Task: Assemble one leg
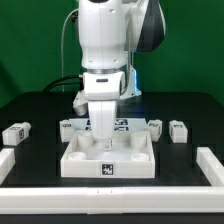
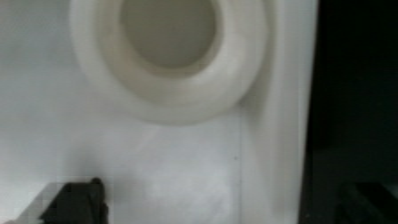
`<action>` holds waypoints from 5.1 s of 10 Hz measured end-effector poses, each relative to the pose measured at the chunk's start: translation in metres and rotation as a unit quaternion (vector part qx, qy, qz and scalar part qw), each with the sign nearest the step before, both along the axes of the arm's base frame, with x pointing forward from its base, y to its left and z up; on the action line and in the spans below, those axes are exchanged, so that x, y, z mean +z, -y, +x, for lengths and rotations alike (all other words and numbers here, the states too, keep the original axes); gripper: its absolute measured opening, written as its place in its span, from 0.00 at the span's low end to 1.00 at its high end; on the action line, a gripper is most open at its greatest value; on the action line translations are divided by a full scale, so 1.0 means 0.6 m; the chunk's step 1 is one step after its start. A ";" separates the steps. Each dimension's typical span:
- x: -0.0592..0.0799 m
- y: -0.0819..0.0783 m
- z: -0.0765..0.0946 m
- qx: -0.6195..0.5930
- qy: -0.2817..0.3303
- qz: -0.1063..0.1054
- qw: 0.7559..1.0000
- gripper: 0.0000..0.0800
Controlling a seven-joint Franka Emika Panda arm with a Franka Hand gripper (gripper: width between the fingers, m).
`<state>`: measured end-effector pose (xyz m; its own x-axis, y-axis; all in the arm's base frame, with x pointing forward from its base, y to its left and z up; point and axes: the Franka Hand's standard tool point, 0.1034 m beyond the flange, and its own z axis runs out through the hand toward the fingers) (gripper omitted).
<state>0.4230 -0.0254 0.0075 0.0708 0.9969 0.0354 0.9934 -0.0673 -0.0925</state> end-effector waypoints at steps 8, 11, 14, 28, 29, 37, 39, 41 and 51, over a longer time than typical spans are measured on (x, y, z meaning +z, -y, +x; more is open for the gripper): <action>0.002 0.000 0.010 -0.002 0.008 -0.002 1.000 0.08; 0.002 0.000 0.011 -0.002 0.009 -0.002 1.000 0.08; 0.002 0.000 0.011 -0.001 0.009 -0.002 1.000 0.08; 0.000 -0.144 0.092 0.018 0.021 -0.030 0.999 0.08; 0.001 -0.144 0.104 0.019 0.023 -0.033 0.999 0.08; 0.000 -0.142 0.106 0.014 0.023 -0.034 0.999 0.75; 0.000 -0.142 0.106 0.014 0.023 -0.034 0.999 0.80; 0.000 -0.142 0.106 0.013 0.023 -0.034 0.999 0.81; 0.054 -0.150 0.074 -0.029 0.037 -0.039 0.998 0.81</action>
Offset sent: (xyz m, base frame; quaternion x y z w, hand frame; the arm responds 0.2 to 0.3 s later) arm 0.0000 0.0000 0.0000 0.0000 0.0000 0.0000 1.0000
